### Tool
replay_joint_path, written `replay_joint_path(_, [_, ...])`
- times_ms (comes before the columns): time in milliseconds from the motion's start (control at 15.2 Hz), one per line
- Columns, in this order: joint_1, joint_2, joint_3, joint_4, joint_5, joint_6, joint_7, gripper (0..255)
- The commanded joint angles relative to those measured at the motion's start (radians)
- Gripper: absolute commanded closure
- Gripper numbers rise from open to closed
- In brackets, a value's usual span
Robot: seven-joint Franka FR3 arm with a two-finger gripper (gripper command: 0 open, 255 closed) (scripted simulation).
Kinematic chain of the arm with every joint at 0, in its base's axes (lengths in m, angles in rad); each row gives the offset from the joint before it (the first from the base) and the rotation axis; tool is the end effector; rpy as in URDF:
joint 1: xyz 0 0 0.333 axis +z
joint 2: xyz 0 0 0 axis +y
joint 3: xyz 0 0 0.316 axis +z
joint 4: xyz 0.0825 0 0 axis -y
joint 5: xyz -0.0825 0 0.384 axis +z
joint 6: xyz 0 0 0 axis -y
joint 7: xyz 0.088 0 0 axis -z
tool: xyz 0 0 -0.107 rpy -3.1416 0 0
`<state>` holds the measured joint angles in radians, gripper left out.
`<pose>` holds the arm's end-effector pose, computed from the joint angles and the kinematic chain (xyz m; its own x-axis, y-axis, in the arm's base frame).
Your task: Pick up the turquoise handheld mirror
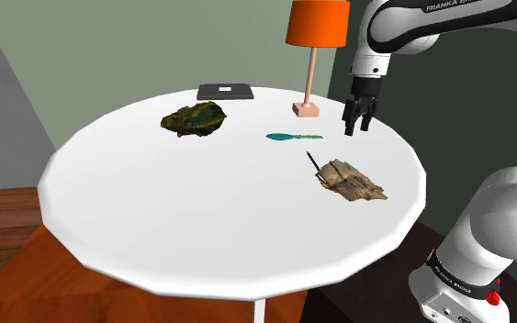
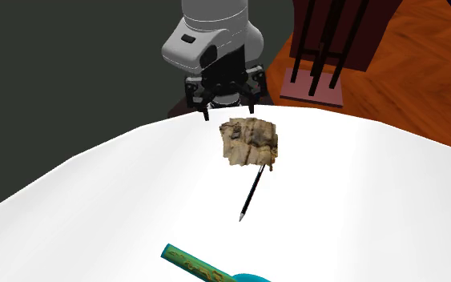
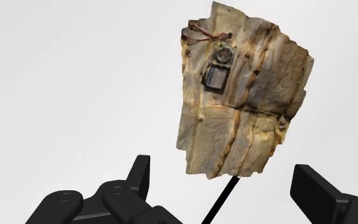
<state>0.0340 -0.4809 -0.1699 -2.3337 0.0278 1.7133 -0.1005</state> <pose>0.3881 -0.0564 0.5029 0.9910 -0.0085 -0.1336 -0.0246 -0.9926 -0.1187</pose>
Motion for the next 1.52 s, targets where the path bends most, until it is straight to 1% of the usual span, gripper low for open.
replay_joint_path(0, [0.011,0.074,-0.019,0.036,-0.003,0.047,-0.063,0])
replay_joint_path(330, [0.035,0.258,-0.055,0.145,0.013,0.142,-0.210,0])
replay_joint_path(660, [0.049,0.445,-0.072,0.287,0.052,0.206,-0.353,0])
replay_joint_path(990, [0.047,0.631,-0.066,0.460,0.099,0.237,-0.483,0])
replay_joint_path(1320, [0.033,0.818,-0.041,0.667,0.139,0.237,-0.593,0])
replay_joint_path(1386, [0.031,0.845,-0.036,0.701,0.143,0.235,-0.607,0])
replay_joint_path(1452, [0.030,0.849,-0.036,0.692,0.144,0.246,-0.609,0])
